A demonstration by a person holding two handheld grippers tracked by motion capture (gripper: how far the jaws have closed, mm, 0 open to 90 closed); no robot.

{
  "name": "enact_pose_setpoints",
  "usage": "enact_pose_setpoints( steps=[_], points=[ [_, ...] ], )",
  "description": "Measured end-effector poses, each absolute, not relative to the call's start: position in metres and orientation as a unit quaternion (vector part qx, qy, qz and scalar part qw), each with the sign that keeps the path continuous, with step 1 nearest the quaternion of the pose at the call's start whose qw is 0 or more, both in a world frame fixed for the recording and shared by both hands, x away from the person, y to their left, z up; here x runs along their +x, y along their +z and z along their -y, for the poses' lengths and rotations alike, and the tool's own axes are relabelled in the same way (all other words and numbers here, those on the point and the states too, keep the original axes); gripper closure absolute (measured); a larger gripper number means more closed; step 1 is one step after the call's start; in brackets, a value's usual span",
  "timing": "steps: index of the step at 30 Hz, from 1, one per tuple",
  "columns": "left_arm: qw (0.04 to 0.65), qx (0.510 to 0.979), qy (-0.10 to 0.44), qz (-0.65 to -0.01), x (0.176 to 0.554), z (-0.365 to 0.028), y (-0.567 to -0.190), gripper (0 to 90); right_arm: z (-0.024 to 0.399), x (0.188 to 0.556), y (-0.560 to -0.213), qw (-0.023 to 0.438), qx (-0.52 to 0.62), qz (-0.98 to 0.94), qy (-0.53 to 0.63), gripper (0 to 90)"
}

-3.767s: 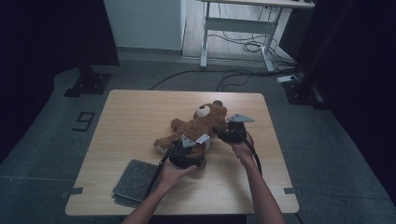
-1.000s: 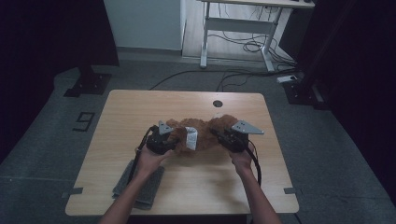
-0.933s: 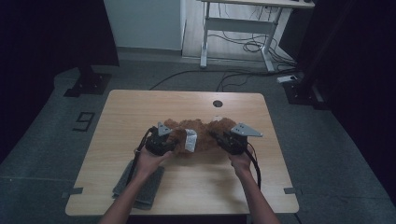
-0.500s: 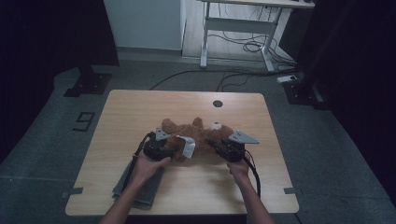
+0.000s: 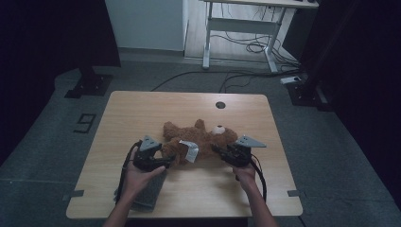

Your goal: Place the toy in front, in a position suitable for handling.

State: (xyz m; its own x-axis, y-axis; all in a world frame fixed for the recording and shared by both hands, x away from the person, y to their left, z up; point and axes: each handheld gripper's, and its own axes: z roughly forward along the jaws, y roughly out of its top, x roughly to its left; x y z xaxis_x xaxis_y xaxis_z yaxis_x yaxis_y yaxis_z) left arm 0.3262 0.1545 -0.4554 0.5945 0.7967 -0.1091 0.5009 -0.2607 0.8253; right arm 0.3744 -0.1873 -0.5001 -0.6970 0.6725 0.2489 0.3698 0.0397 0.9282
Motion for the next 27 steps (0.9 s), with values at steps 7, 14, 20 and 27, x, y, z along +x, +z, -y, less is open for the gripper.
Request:
enact_pose_setpoints(
  steps=[7,14,20,27],
  points=[
    [0.449,0.769,0.191,-0.413,0.31,-0.17,-0.465,27.1,0.19,0.373,-0.504,0.127,0.373,-0.705,0.589,62.4],
    [0.438,0.766,0.196,-0.428,0.302,-0.186,-0.477,24.5,0.189,0.37,-0.505,0.135,0.371,-0.712,0.581,61.2],
    [0.421,0.776,0.19,-0.429,0.292,-0.198,-0.48,22.7,0.19,0.367,-0.508,0.136,0.368,-0.714,0.58,60.4],
    [0.421,0.761,0.186,-0.458,0.29,-0.218,-0.492,26.0,0.191,0.366,-0.511,0.132,0.366,-0.715,0.58,59.6]
  ],
)
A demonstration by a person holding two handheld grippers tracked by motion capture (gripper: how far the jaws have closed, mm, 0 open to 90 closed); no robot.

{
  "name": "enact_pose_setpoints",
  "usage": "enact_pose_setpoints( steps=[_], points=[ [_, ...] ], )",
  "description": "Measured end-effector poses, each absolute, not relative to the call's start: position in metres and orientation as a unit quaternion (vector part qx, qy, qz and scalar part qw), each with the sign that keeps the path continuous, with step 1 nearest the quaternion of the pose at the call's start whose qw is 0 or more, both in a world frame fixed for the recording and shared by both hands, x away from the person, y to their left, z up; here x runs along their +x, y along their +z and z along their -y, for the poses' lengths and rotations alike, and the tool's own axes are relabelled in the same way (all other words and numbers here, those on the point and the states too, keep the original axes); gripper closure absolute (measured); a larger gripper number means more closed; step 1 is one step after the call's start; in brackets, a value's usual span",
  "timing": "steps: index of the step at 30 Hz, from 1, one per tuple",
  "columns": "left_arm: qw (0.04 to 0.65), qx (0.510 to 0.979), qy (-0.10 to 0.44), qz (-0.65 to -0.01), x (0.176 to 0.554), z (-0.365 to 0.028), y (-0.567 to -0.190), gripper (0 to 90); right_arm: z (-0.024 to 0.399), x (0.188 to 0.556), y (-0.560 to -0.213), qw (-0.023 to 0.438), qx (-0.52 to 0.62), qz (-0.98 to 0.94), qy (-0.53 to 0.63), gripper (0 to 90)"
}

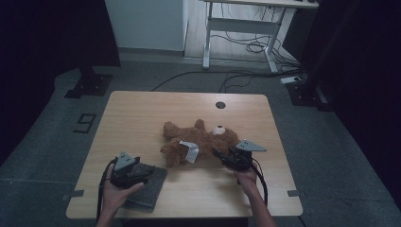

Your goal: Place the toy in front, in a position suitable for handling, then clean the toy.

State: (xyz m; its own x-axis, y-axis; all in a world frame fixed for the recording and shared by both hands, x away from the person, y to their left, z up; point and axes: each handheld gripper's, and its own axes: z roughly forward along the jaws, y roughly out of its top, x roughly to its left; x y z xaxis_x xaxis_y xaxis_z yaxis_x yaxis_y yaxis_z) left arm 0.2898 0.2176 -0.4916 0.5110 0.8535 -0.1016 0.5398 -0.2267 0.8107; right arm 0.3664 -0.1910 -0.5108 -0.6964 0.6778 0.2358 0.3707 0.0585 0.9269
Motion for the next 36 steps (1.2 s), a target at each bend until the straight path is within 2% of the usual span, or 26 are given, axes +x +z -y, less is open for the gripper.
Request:
enact_pose_setpoints(
  steps=[12,17,23,26,36],
  points=[
    [0.424,0.75,0.21,-0.463,0.273,-0.226,-0.494,22.6,0.191,0.366,-0.512,0.136,0.355,-0.722,0.577,58.5],
    [0.399,0.764,0.186,-0.471,0.273,-0.226,-0.508,24.7,0.191,0.366,-0.512,0.134,0.354,-0.724,0.577,57.9],
    [0.394,0.765,0.188,-0.473,0.273,-0.227,-0.513,24.7,0.192,0.366,-0.513,0.135,0.352,-0.726,0.575,57.6],
    [0.377,0.769,0.167,-0.488,0.272,-0.229,-0.521,25.5,0.192,0.366,-0.513,0.132,0.354,-0.725,0.576,57.7],
    [0.354,0.792,0.143,-0.477,0.273,-0.21,-0.534,11.9,0.192,0.367,-0.513,0.129,0.354,-0.727,0.575,57.4]
  ],
)
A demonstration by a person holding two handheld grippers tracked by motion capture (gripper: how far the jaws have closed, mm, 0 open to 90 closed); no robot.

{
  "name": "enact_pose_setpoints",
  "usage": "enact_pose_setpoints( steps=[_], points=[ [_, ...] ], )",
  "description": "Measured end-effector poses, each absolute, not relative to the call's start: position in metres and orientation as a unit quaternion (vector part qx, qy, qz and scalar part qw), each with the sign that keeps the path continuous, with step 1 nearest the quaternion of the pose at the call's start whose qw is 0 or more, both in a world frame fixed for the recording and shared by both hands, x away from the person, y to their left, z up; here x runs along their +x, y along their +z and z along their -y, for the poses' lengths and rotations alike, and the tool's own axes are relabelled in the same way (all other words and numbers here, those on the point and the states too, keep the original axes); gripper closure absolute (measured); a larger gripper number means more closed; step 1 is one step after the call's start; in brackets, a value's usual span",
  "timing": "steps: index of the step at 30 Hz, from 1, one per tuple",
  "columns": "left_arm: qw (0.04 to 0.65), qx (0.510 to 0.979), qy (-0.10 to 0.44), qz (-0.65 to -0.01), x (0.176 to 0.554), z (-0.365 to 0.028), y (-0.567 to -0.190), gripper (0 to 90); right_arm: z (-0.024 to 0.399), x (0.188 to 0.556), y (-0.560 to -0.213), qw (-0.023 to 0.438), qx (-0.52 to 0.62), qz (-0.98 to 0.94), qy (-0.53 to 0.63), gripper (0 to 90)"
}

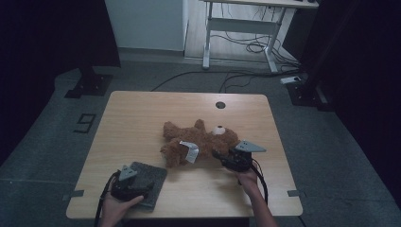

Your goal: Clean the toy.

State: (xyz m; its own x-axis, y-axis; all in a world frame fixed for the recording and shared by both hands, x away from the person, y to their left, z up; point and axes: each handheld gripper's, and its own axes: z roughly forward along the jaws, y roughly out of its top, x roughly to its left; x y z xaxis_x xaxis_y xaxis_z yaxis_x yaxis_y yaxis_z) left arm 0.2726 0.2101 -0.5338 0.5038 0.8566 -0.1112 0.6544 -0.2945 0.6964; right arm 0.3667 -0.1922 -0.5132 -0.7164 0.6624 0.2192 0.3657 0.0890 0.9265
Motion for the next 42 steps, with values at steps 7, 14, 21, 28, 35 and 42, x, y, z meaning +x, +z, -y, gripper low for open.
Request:
enact_pose_setpoints(
  steps=[7,14,21,28,35,42],
  points=[
    [0.32,0.809,0.158,-0.467,0.275,-0.201,-0.542,8.1,0.192,0.367,-0.514,0.128,0.355,-0.726,0.575,56.8],
    [0.314,0.808,0.174,-0.468,0.275,-0.201,-0.544,13.1,0.191,0.367,-0.514,0.128,0.356,-0.724,0.576,56.5],
    [0.332,0.795,0.193,-0.47,0.274,-0.211,-0.544,36.0,0.19,0.366,-0.514,0.13,0.358,-0.725,0.574,56.3],
    [0.336,0.793,0.205,-0.466,0.272,-0.212,-0.544,63.1,0.19,0.365,-0.514,0.13,0.362,-0.723,0.574,56.4],
    [0.357,0.78,0.196,-0.475,0.272,-0.217,-0.544,70.9,0.19,0.365,-0.515,0.128,0.368,-0.718,0.577,56.9],
    [0.404,0.76,0.199,-0.469,0.267,-0.226,-0.525,73.5,0.19,0.365,-0.515,0.127,0.368,-0.718,0.577,57.1]
  ],
)
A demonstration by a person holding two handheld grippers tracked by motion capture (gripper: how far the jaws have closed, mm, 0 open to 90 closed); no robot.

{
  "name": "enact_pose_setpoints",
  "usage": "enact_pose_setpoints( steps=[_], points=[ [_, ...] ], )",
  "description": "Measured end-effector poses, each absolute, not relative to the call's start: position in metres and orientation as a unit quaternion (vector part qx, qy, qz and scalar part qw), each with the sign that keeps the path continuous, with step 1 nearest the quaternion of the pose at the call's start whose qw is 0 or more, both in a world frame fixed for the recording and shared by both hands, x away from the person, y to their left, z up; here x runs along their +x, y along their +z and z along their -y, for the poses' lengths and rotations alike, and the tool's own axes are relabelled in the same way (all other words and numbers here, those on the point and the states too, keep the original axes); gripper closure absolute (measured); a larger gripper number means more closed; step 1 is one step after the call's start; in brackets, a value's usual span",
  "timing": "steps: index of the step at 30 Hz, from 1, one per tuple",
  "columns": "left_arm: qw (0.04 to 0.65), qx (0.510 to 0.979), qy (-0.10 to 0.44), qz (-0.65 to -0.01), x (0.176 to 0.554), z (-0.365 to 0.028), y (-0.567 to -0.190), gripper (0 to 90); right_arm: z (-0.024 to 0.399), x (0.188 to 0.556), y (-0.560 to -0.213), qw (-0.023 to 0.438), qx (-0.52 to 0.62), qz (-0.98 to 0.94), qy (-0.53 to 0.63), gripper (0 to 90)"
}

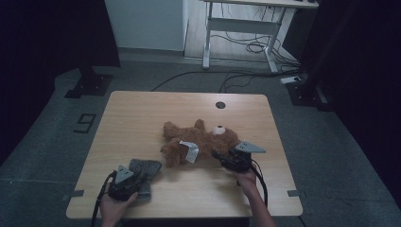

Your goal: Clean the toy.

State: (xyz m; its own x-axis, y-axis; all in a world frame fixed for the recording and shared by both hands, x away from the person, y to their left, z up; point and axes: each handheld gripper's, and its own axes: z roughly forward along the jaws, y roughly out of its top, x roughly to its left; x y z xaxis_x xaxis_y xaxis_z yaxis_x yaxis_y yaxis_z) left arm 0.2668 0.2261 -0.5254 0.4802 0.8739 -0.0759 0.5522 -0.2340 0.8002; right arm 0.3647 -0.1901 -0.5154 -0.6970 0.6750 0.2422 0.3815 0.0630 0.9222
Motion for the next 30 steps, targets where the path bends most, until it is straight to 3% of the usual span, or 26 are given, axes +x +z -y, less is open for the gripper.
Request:
enact_pose_setpoints(
  steps=[9,30],
  points=[
    [0.476,0.715,0.184,-0.477,0.261,-0.249,-0.506,73.6,0.189,0.364,-0.516,0.126,0.367,-0.719,0.576,57.5],
    [0.521,0.699,0.183,-0.455,0.266,-0.241,-0.478,73.5,0.185,0.359,-0.519,0.114,0.36,-0.727,0.573,66.3]
  ],
)
